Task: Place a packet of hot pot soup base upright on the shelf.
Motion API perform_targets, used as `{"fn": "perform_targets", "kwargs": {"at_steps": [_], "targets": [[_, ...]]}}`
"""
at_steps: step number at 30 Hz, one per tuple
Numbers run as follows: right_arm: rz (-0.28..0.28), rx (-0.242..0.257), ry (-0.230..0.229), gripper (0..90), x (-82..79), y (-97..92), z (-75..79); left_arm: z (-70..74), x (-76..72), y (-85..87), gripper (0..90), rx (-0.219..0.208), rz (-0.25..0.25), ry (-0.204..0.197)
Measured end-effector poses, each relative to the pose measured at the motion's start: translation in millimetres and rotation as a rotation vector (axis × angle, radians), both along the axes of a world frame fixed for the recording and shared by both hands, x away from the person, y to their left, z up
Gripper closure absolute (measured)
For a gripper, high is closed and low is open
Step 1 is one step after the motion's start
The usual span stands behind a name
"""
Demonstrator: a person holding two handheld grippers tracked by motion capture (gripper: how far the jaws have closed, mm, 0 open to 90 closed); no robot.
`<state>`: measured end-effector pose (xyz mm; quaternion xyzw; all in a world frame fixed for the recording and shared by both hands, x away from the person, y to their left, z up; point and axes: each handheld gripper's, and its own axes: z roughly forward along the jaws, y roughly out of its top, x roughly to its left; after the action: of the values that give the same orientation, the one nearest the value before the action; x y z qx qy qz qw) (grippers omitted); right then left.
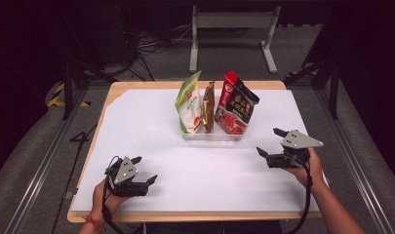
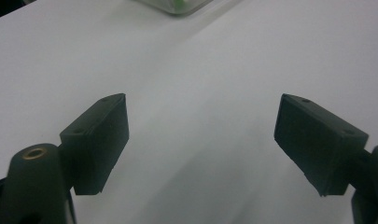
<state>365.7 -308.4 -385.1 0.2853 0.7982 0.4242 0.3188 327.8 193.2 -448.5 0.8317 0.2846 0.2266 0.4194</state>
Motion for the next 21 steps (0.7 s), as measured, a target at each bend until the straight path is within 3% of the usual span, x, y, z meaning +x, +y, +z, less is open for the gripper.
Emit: {"fn": "perform_targets", "kwargs": {"at_steps": [11,21], "targets": [[0.032,-0.052,0.016,14.6,-12.8,-7.0,-10.5,0.0,-0.7,-0.5,18.6,0.002,-0.002,0.001],[0.044,-0.060,0.016,14.9,-27.5,-16.3,-20.3,0.2,-1.0,-1.8,18.5,0.007,-0.009,-0.002]]}}
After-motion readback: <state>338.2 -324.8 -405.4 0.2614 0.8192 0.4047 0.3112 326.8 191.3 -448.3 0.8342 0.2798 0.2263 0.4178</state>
